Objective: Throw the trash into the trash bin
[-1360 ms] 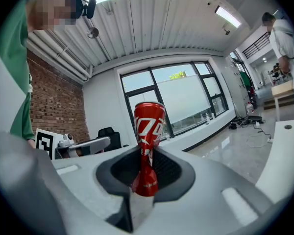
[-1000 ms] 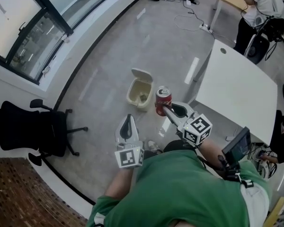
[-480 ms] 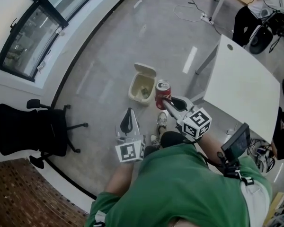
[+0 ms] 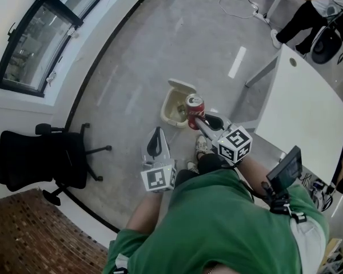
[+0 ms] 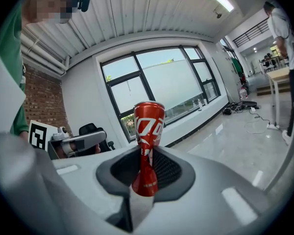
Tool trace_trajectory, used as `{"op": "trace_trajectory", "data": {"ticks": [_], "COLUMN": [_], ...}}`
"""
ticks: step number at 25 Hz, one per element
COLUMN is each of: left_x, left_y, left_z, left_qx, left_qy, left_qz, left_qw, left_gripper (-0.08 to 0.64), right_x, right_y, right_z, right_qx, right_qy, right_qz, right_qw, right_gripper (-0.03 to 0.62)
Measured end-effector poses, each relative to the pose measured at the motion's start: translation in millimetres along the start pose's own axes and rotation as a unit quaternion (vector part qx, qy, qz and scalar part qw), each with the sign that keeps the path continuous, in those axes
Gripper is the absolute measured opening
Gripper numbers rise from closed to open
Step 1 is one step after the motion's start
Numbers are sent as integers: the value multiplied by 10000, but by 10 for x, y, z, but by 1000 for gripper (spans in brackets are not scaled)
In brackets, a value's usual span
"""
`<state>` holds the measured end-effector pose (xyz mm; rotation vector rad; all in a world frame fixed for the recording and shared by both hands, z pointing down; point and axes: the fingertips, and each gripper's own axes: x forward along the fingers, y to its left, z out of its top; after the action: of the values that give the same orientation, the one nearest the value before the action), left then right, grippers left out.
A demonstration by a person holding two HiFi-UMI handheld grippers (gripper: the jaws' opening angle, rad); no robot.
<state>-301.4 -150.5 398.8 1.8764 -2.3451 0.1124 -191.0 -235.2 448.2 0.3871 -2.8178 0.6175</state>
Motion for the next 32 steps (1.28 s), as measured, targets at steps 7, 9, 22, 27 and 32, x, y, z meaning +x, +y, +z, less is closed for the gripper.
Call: {"op": "trace_trajectory", "data": {"ticks": [7, 9, 22, 27, 32], "left_x": [488, 582, 1198, 1469, 1595], "left_y": [59, 93, 531, 660, 775], "left_z": [-289, -363, -938, -1169, -1481], "left_qx": [201, 236, 173, 111, 118], "left_qy": [380, 516, 1245, 1326, 1597], "left_qz": [144, 184, -142, -279, -379], "left_qw": [9990, 9982, 9920, 9907, 9864], "left_gripper": [6, 6, 6, 6, 6], "right_x": [375, 479, 1254, 1540, 1782], "right_y": [-464, -572, -850, -971, -1132], "right_z": [-166, -202, -675, -964, -1281], "right_qx": [114, 105, 354, 421, 500], "right_qy": [351, 473, 1189, 1472, 1727], "right_qz": [217, 263, 63, -46, -195], "right_qw": [9991, 9985, 9922, 9882, 9835], "right_gripper": [67, 67, 67, 67, 67]}}
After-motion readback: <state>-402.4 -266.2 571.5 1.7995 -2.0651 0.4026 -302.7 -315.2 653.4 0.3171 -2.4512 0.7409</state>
